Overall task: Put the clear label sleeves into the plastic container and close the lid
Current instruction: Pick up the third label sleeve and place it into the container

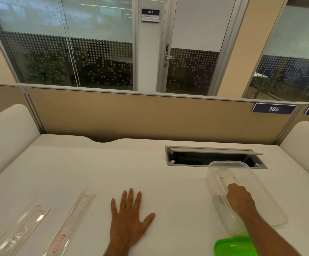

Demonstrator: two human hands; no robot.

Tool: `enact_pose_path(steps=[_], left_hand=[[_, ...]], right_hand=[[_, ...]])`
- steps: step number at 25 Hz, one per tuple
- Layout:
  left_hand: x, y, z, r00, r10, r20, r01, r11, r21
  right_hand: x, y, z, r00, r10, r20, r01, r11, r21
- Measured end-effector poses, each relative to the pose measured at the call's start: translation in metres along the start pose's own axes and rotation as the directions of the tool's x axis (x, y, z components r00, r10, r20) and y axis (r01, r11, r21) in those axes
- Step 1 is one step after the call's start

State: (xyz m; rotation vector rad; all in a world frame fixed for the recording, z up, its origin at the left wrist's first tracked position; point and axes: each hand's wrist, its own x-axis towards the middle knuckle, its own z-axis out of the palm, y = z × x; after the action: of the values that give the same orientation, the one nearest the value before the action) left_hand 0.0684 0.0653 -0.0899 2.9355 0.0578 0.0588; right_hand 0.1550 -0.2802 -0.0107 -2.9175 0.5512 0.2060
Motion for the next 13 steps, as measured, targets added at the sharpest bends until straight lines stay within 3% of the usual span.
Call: enact_pose_path(steps=[7, 10, 13], left_hand=[[0.007, -0.004, 0.006, 0.998, -0.032, 0.061, 0.032, 0.999, 0.001], [0.019, -0.008, 0.003, 0.987, -0.054, 0.151, 0.054, 0.999, 0.005], [0.023, -0.012, -0.009, 0.98, -0.03, 0.198, 0.035, 0.999, -0.023]], right_hand=[[0.003, 0.005, -0.003, 1.0, 0.01, -0.006, -0.01, 1.0, 0.02], [0.005, -0.002, -0.009, 0.991, -0.005, -0.134, 0.014, 0.998, 0.067], [0.004, -0.017, -0.018, 0.945, -0.08, -0.317, 0.136, 0.978, 0.158]])
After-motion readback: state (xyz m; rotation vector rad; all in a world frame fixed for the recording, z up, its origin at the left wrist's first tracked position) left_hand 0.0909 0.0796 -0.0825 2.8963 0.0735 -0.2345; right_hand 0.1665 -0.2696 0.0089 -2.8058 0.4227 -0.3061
